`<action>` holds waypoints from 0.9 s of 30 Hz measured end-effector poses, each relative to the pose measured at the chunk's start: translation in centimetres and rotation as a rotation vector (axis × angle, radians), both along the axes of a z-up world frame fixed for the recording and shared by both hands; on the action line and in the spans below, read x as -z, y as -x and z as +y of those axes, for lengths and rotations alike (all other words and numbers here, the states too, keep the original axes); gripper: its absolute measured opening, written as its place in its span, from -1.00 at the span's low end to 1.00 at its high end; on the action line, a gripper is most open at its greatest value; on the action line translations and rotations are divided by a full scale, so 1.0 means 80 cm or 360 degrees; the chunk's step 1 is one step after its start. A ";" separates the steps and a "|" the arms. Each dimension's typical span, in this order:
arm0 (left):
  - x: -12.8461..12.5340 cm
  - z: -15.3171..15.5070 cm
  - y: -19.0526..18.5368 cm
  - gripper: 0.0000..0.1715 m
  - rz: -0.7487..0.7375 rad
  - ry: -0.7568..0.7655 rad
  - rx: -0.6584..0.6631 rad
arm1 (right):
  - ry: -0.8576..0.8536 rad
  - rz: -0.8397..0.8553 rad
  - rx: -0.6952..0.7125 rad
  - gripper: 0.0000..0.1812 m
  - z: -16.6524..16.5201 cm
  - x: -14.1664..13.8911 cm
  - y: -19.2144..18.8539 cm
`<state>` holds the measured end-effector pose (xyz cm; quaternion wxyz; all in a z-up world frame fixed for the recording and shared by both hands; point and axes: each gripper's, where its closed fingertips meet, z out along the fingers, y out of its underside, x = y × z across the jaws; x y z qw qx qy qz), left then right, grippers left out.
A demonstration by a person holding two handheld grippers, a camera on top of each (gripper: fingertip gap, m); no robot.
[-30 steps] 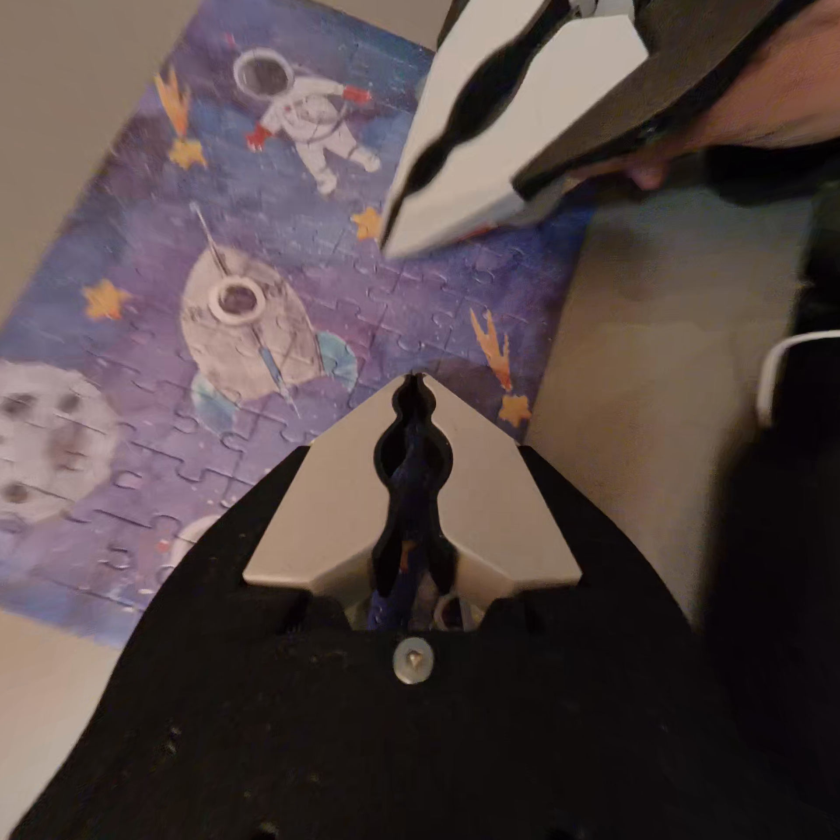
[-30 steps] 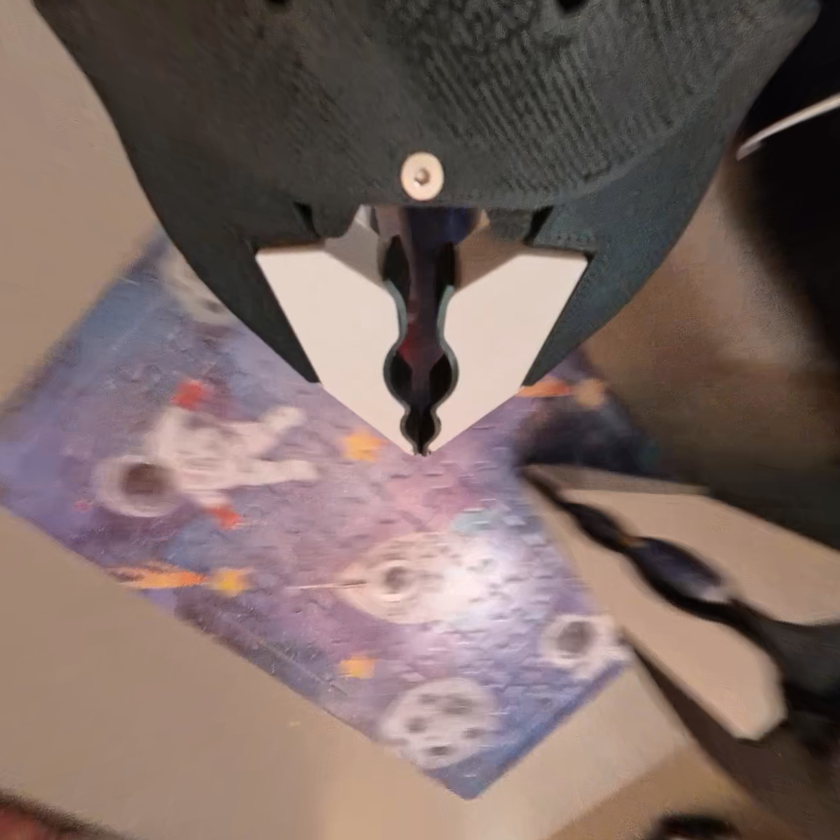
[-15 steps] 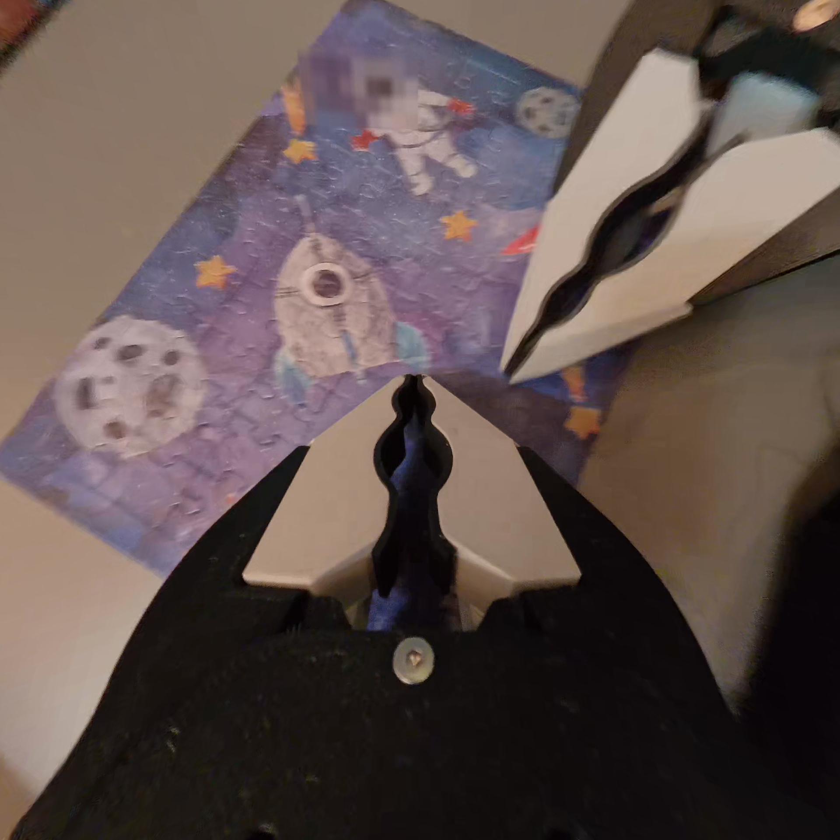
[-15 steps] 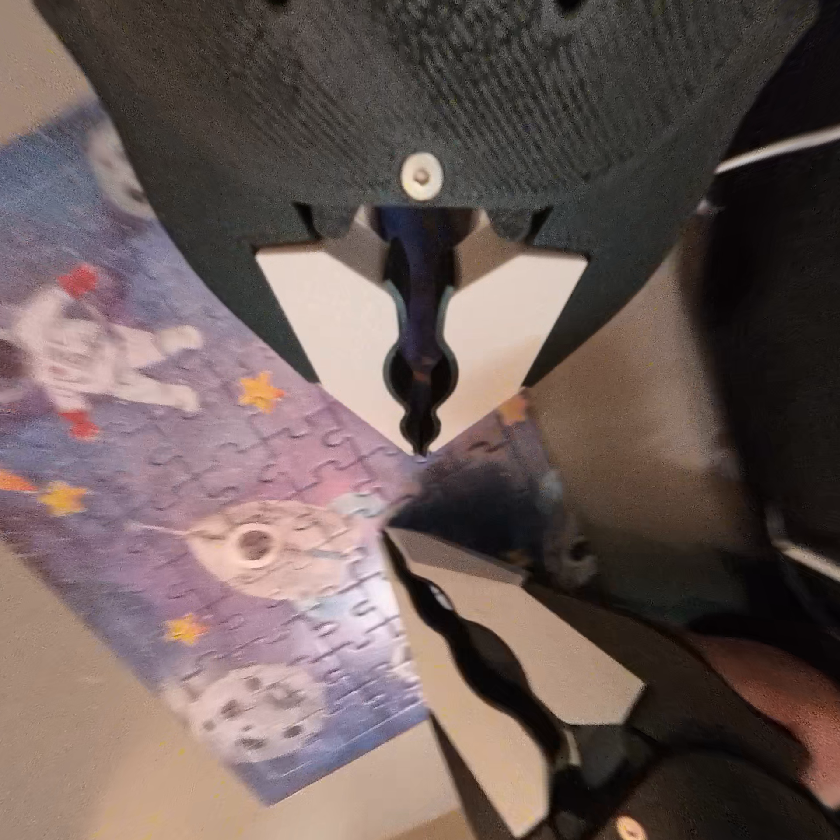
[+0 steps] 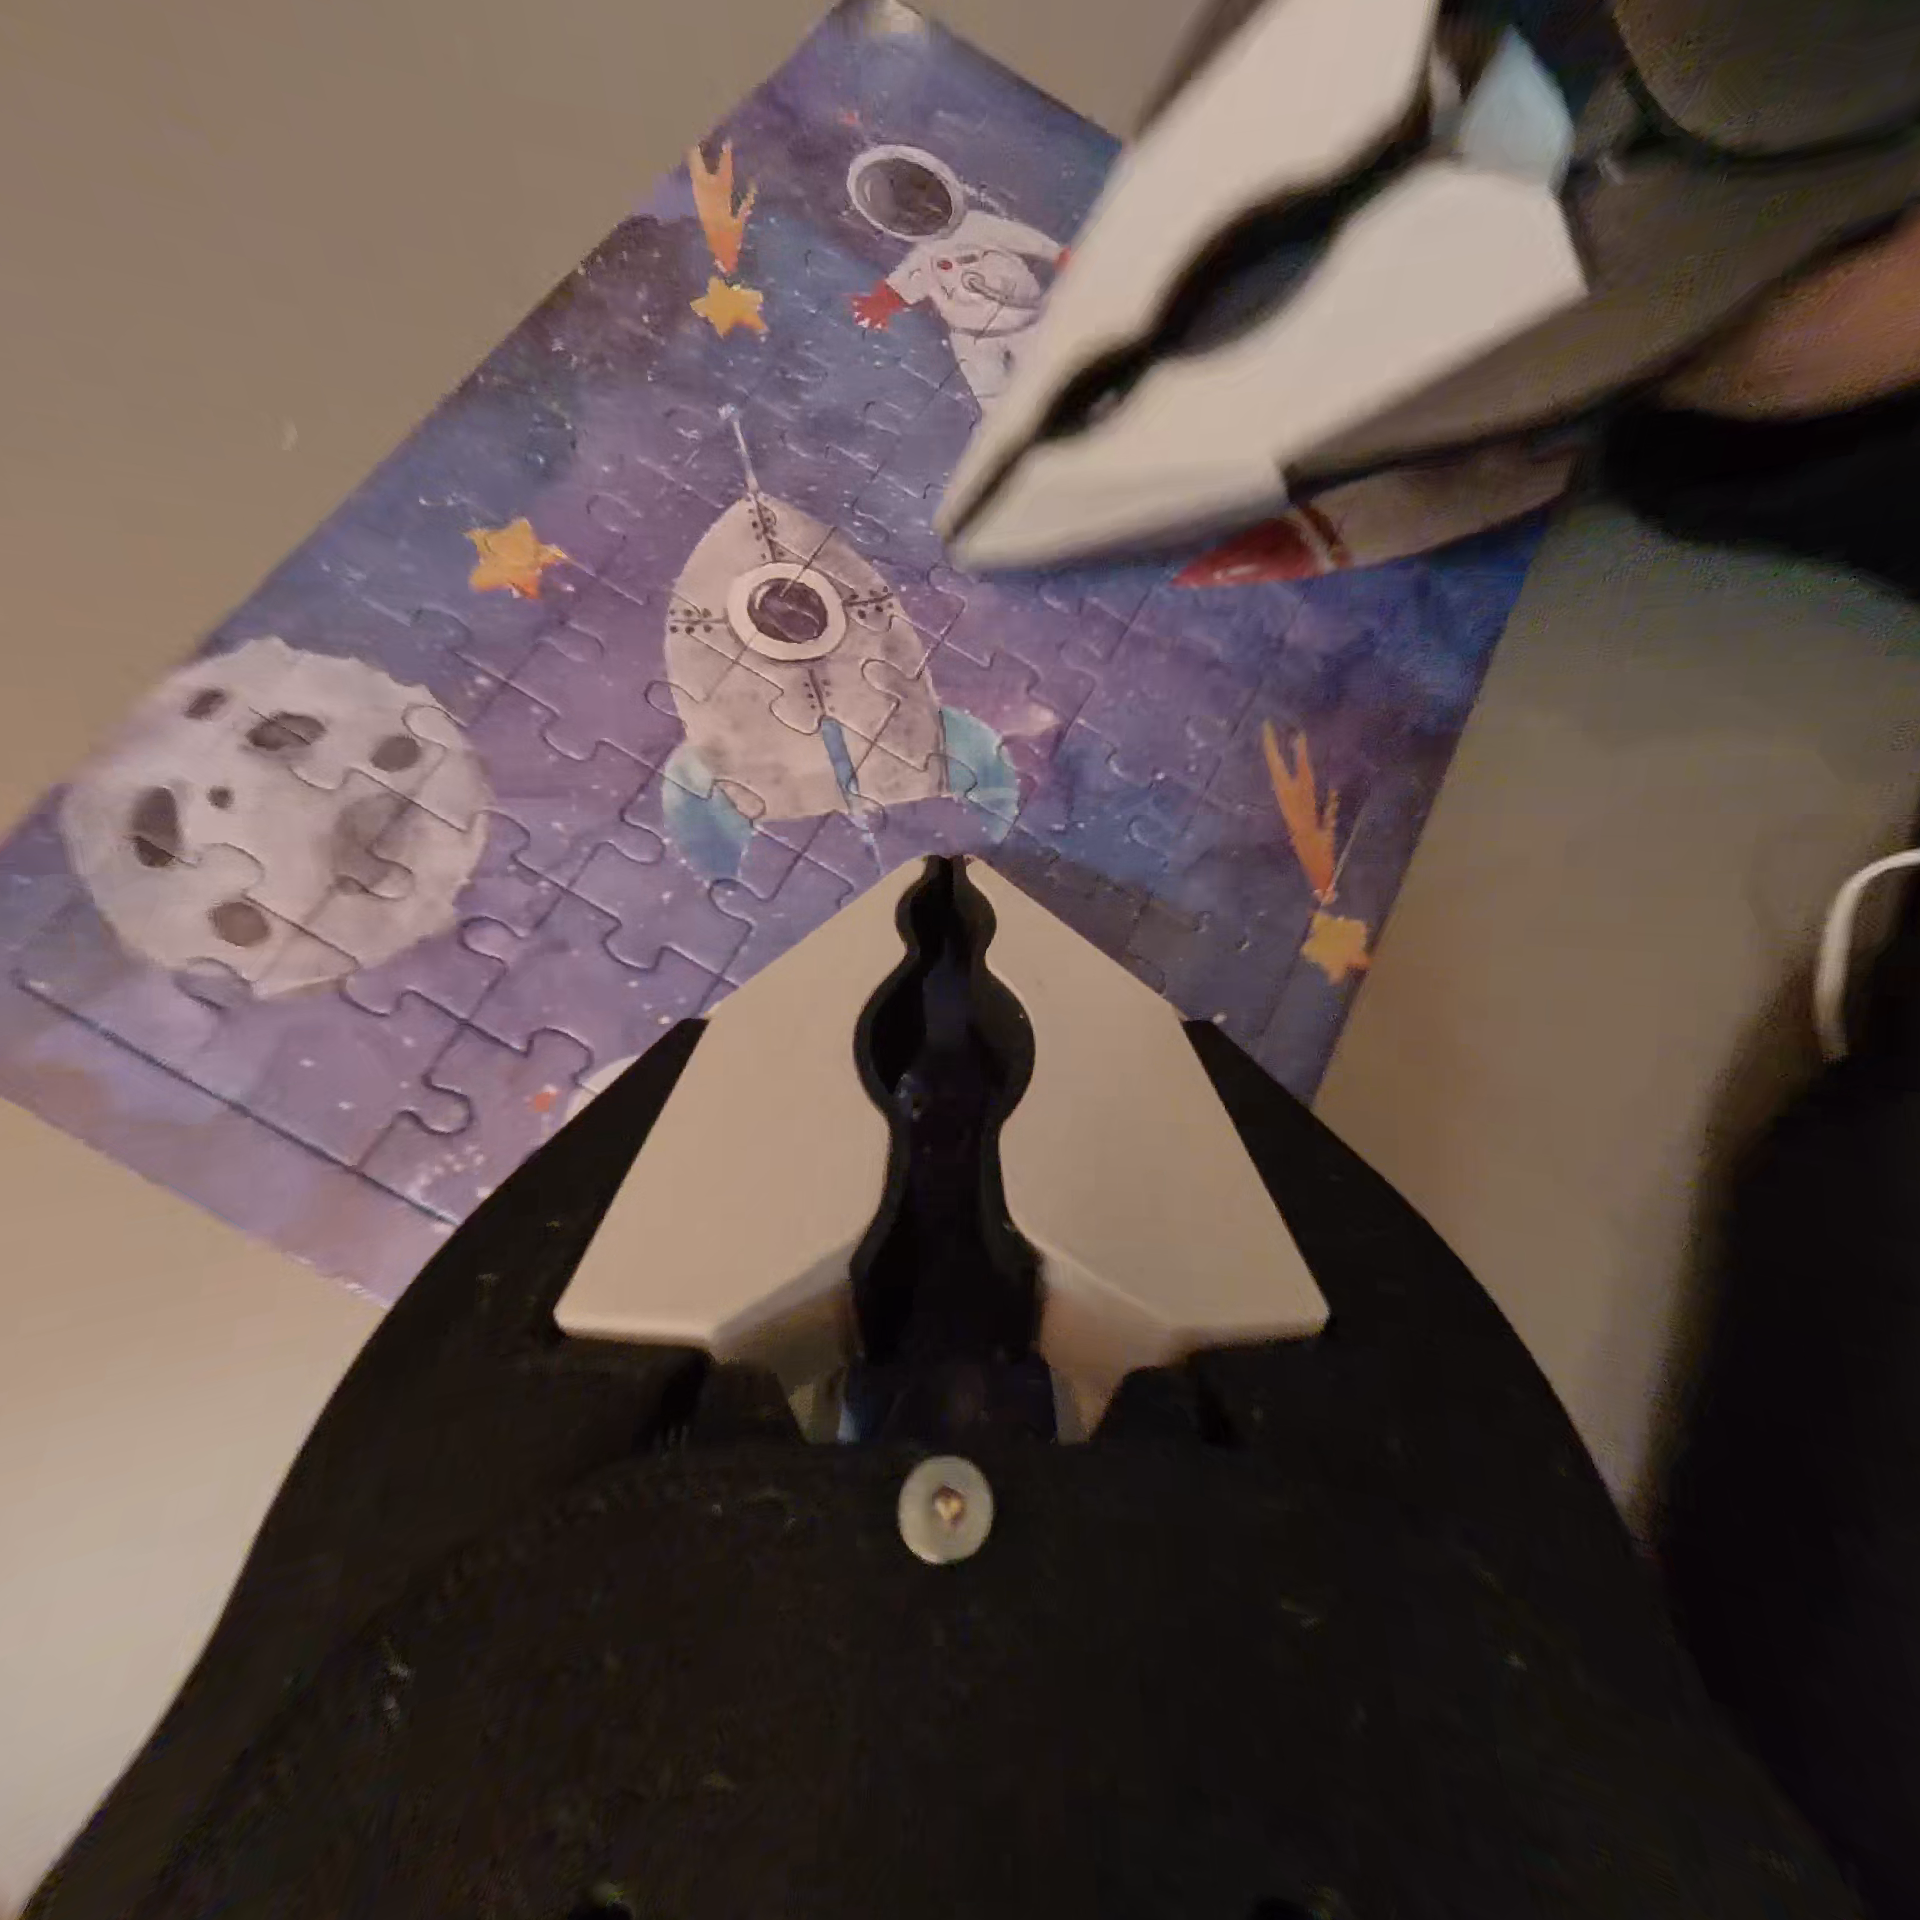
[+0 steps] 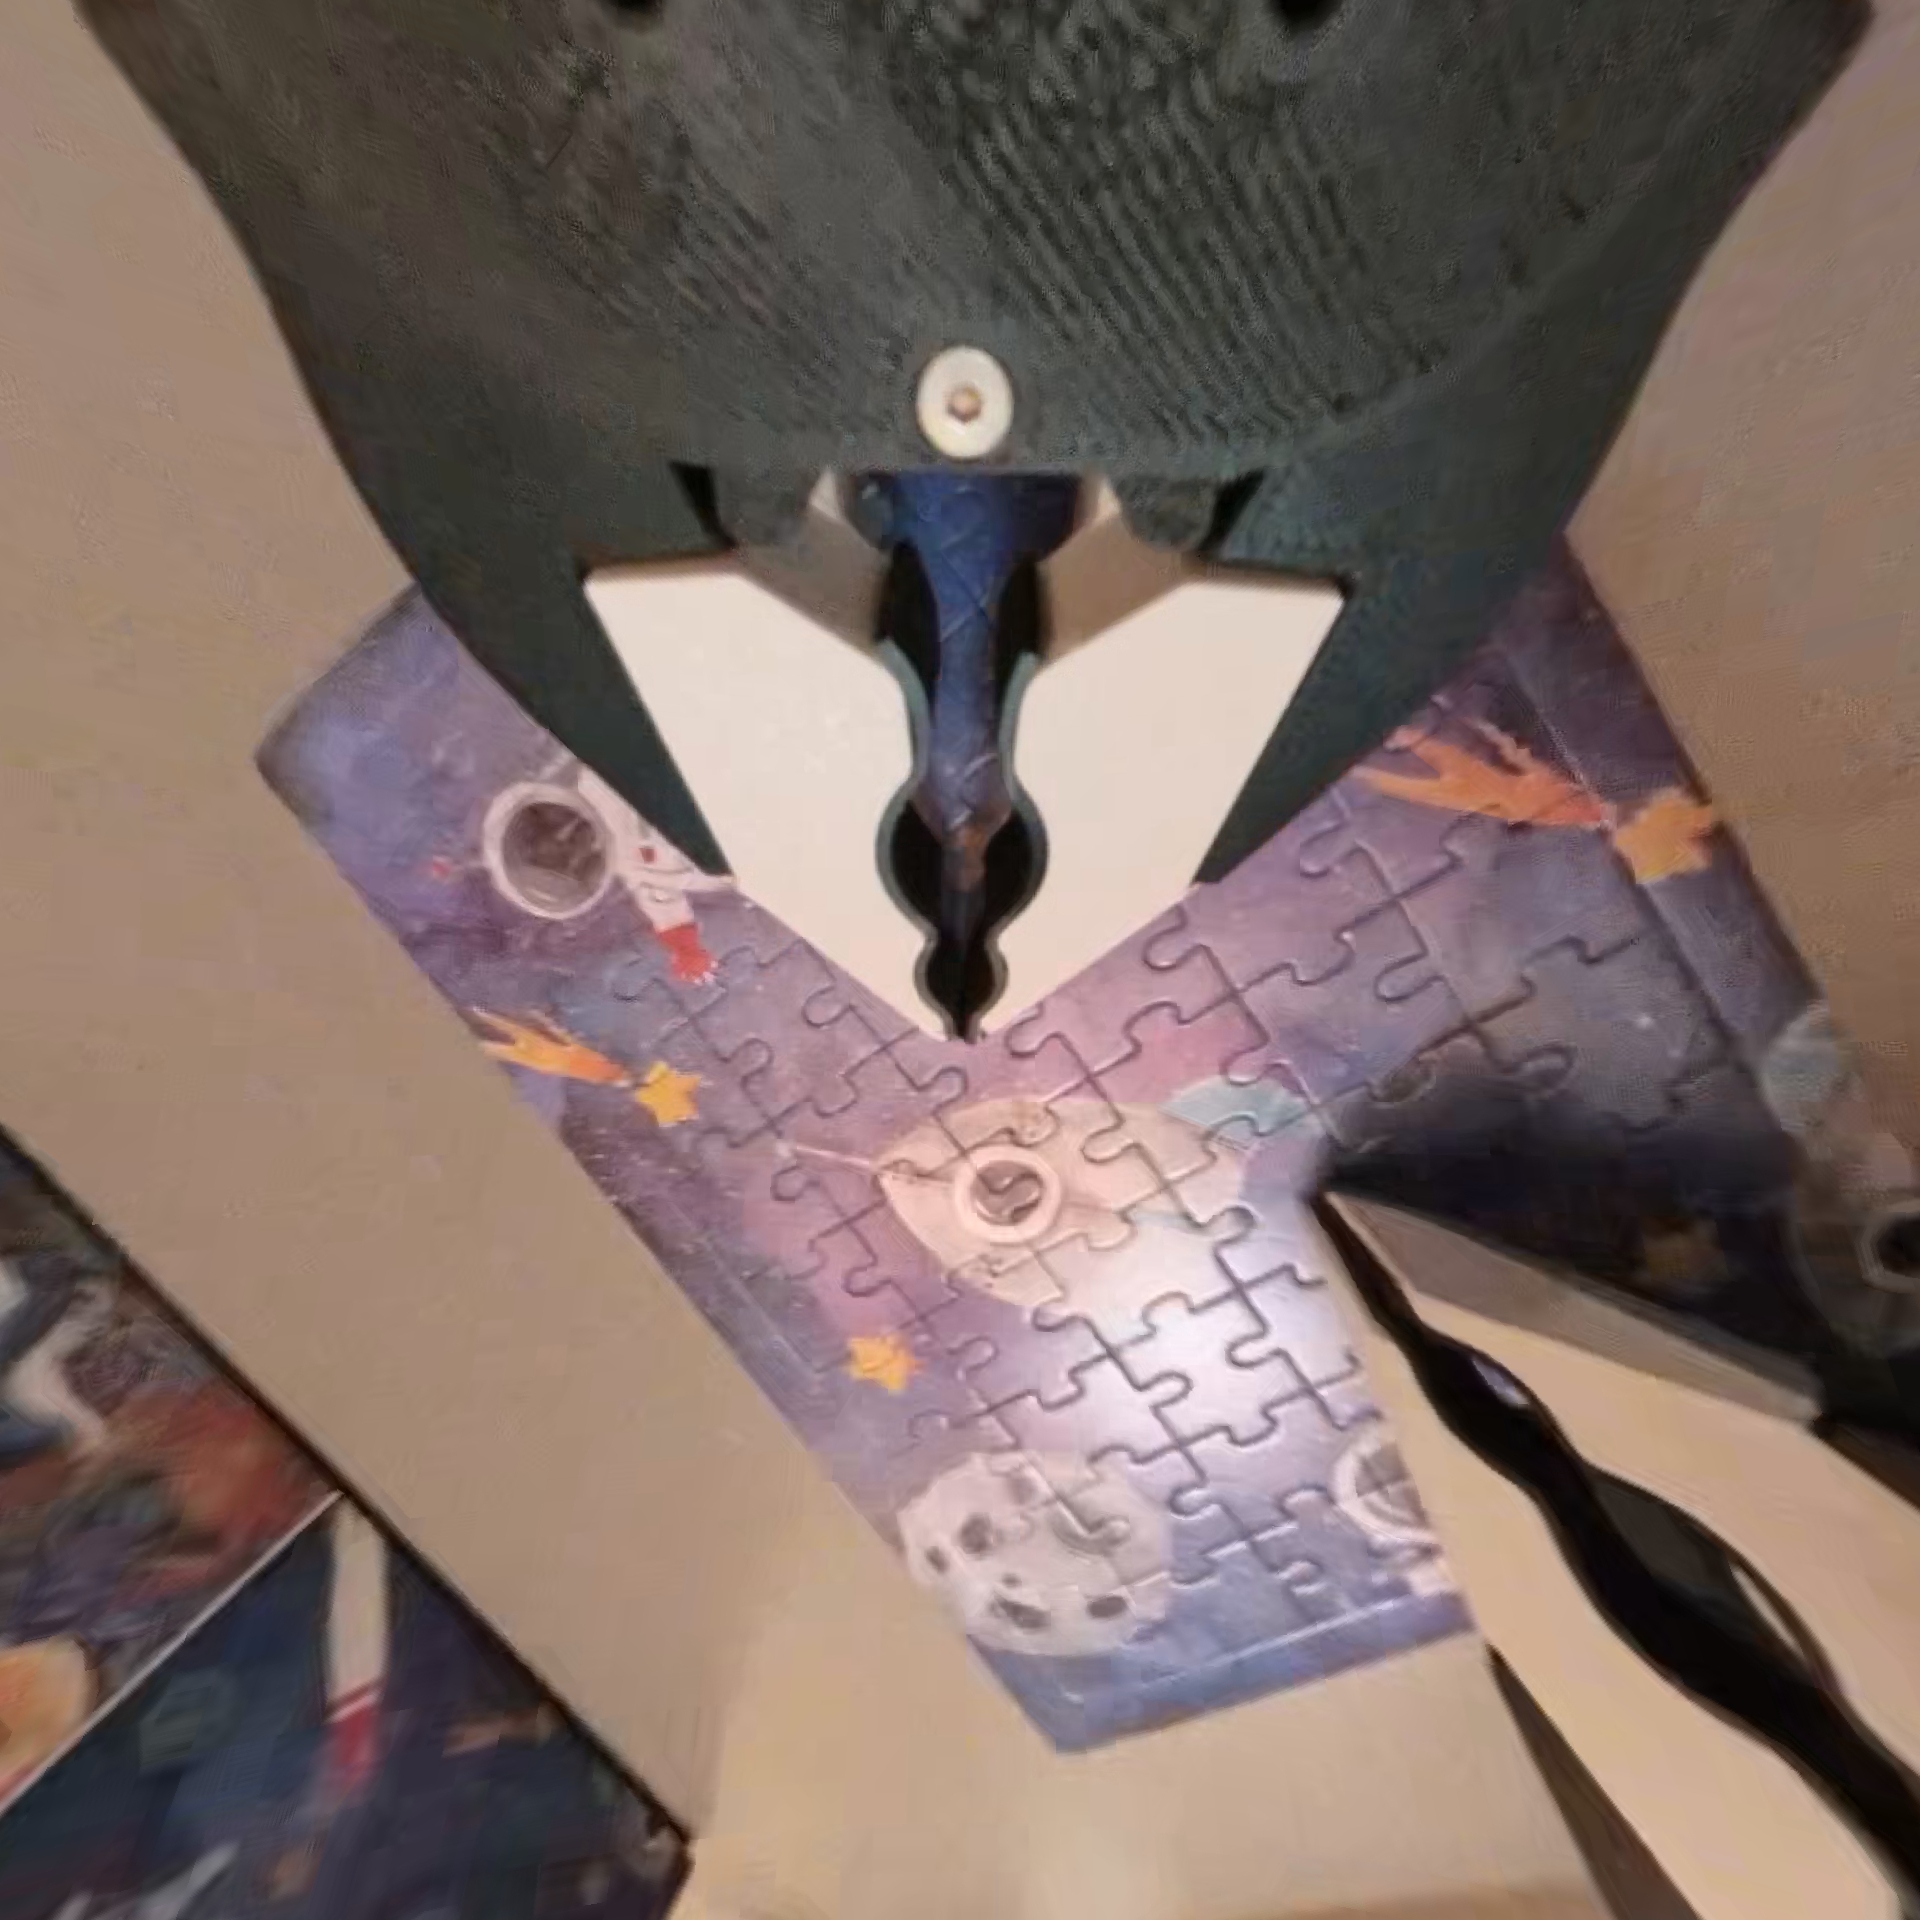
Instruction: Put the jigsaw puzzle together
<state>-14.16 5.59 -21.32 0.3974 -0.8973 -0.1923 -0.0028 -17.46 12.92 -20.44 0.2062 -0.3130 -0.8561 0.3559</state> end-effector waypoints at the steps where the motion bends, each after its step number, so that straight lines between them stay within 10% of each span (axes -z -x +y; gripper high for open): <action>1: 0.001 -0.005 0.010 -1.00 0.0116 0.0061 -0.0030 | -0.0007 0.0008 -0.0012 -1.00 0.002 0.000 0.002; 4: 0.002 -0.032 0.053 -1.00 0.0317 0.0209 -0.0223 | 0.0295 -0.0455 -0.0540 -1.00 -0.060 0.001 -0.073; 9: 0.000 0.014 -0.040 -0.99 -0.0167 -0.0048 0.0272 | -0.0105 0.0080 -0.0051 -1.00 0.011 0.000 0.006; 13: 0.002 -0.009 0.019 -1.00 0.0327 0.0213 -0.0017 | 0.0273 -0.0504 -0.0764 -1.00 -0.063 0.002 -0.118; 18: 0.000 0.005 -0.021 -1.00 -0.0140 -0.0050 0.0182 | -0.0018 -0.0011 -0.0089 -1.00 0.023 0.002 -0.023; 22: 0.002 0.001 -0.013 -0.99 0.0216 0.0128 0.0187 | 0.0306 -0.0457 -0.0605 -1.00 -0.026 0.003 -0.111; 27: 0.002 -0.012 -0.007 -1.00 0.0027 0.0042 0.0124 | -0.0038 -0.0022 -0.0124 -1.00 0.056 0.002 -0.041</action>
